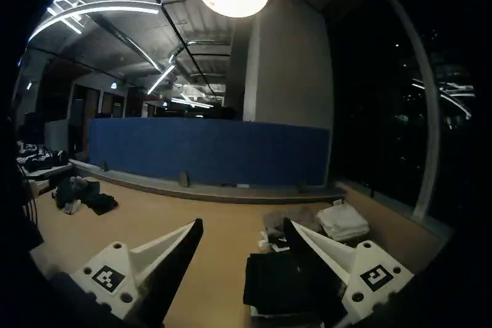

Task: Fold towel

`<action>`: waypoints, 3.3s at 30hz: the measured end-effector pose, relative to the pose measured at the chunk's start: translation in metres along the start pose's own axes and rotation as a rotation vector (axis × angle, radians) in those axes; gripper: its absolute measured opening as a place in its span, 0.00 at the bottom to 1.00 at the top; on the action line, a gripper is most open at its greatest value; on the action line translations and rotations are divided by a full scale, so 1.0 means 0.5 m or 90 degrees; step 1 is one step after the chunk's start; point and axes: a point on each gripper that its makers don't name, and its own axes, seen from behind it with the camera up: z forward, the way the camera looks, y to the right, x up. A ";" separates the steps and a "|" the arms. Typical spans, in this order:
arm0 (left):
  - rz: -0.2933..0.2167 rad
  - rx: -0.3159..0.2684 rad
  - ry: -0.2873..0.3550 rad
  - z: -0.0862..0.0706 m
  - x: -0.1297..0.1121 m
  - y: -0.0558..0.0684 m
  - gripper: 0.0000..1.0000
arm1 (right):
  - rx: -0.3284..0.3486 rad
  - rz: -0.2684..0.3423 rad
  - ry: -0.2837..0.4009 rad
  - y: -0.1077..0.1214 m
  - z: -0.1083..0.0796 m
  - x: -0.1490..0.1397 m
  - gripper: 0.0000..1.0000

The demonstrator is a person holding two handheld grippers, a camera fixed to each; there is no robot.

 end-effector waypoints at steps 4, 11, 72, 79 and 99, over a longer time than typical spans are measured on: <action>0.000 0.016 0.011 0.000 -0.016 -0.022 0.97 | -0.002 0.009 -0.014 0.008 -0.001 -0.009 1.00; 0.009 0.024 0.027 0.001 -0.047 -0.026 0.97 | -0.018 -0.002 -0.019 0.022 0.004 -0.003 1.00; 0.044 0.014 0.043 0.039 -0.122 -0.004 0.97 | 0.030 0.062 0.037 0.023 0.060 0.002 1.00; 0.044 0.014 0.043 0.040 -0.122 -0.004 0.97 | 0.031 0.093 0.047 0.040 0.062 -0.053 1.00; 0.044 0.014 0.043 0.039 -0.121 -0.005 0.97 | 0.029 0.095 0.069 0.041 0.083 -0.168 1.00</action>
